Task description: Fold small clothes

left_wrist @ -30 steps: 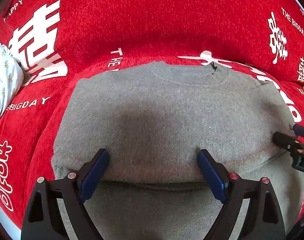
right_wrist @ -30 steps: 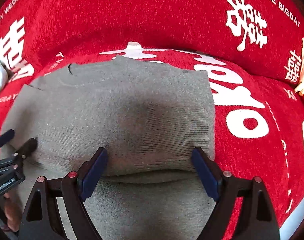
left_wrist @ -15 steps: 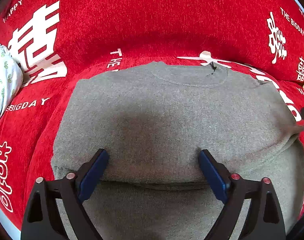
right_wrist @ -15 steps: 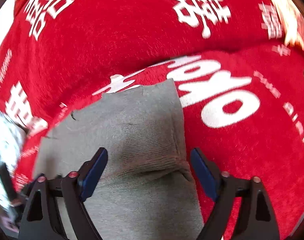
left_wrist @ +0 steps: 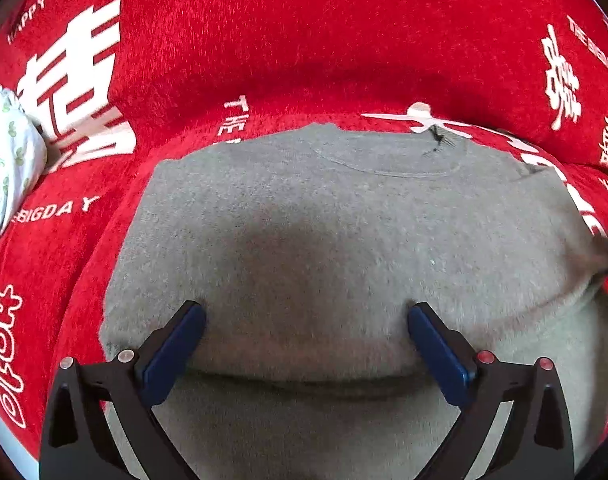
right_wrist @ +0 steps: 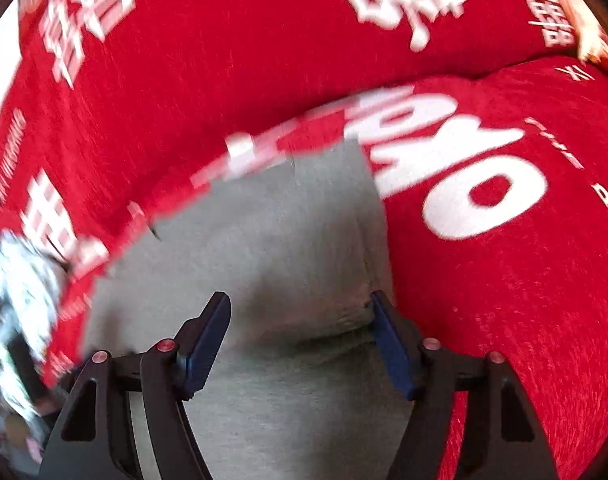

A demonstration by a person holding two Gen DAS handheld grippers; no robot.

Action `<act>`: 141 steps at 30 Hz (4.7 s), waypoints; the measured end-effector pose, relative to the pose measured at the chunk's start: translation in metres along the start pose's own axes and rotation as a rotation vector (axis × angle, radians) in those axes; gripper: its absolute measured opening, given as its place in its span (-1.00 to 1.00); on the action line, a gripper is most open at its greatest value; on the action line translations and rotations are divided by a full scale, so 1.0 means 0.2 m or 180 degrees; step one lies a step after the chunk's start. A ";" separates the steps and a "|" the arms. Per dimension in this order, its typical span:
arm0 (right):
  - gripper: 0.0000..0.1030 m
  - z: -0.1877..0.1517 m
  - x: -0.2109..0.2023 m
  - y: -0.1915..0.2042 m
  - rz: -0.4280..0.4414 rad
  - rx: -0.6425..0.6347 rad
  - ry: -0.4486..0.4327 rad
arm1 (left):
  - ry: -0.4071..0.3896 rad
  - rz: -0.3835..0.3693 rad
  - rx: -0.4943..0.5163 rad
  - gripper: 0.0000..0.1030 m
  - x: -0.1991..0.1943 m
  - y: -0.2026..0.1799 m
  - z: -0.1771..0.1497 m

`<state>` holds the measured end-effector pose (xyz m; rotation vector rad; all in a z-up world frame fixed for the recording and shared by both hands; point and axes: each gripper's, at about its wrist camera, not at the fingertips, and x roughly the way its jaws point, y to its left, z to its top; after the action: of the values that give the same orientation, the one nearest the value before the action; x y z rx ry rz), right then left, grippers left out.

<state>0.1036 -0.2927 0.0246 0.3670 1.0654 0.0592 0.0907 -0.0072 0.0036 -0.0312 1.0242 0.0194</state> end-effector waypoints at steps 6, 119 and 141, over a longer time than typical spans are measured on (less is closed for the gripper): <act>0.56 -0.15 -0.18 0.21 -0.0290 -0.0651 -0.0444 | -0.0072 -0.0066 0.0060 0.99 -0.17 0.00 -0.11; -0.72 -1.03 -0.54 -0.11 0.0975 -0.0867 -0.0314 | -0.0149 -0.1271 -0.0690 -0.79 -0.76 0.37 -0.92; -0.73 -0.65 -0.84 -0.03 0.1283 -0.0172 -0.1061 | -0.0904 -0.1111 -0.0955 -0.79 -1.03 0.45 -0.36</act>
<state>-0.0917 -0.3005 0.1074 0.5188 0.6480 0.3734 -0.0814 0.0808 0.1407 -0.4679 0.7140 -0.1374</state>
